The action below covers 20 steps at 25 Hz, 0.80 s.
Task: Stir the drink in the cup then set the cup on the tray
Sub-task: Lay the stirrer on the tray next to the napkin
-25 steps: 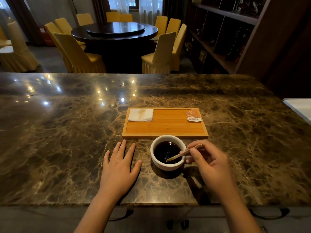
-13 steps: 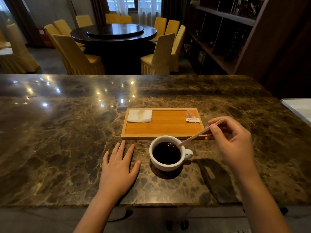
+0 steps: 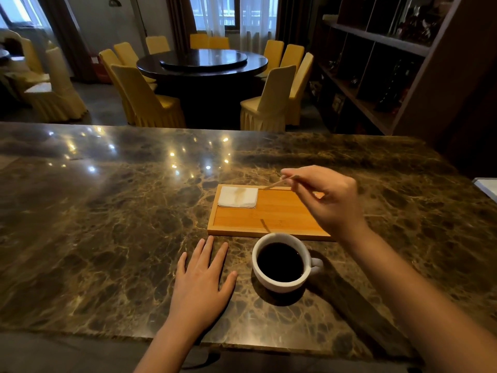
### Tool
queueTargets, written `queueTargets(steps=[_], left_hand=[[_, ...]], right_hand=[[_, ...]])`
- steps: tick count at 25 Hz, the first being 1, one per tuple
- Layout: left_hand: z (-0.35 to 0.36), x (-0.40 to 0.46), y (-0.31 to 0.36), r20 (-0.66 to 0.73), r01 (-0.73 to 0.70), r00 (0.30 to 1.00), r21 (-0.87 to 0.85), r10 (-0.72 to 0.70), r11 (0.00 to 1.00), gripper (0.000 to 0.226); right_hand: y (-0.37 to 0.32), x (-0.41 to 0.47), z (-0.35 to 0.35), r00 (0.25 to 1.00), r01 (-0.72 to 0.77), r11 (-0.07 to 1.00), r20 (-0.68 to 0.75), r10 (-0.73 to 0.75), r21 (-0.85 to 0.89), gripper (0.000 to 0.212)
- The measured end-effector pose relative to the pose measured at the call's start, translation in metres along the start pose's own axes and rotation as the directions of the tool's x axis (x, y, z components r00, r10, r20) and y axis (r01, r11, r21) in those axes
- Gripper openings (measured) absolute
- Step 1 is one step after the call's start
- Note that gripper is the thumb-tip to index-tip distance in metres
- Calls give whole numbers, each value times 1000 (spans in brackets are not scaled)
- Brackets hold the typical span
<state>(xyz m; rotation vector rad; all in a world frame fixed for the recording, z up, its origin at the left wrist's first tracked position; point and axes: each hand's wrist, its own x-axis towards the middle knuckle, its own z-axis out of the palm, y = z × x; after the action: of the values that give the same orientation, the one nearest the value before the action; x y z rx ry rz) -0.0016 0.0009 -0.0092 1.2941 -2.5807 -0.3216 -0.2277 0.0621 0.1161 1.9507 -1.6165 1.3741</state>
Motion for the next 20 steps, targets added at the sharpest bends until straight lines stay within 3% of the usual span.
queueTargets(steps=[3, 8, 11, 13, 20], left_hand=[[-1, -1, 0, -6, 5, 1000, 5, -5, 1000, 71], [0, 0, 0, 2, 21, 1000, 21, -21, 1000, 68], [0, 0, 0, 9, 22, 1000, 24, -22, 999, 68], [1, 0, 0, -4, 20, 1000, 11, -20, 1000, 66], [-2, -1, 1, 23, 19, 1000, 29, -19, 999, 67]], right_hand=[[22, 13, 32, 950, 297, 950, 128, -283, -99, 22], [56, 20, 80, 745, 636, 763, 346, -570, -114, 26], [69, 16, 98, 641, 717, 695, 443, -627, -53, 38], [74, 13, 107, 612, 734, 678, 463, -641, -33, 41], [74, 5, 120, 551, 763, 646, 509, -661, 13, 21]])
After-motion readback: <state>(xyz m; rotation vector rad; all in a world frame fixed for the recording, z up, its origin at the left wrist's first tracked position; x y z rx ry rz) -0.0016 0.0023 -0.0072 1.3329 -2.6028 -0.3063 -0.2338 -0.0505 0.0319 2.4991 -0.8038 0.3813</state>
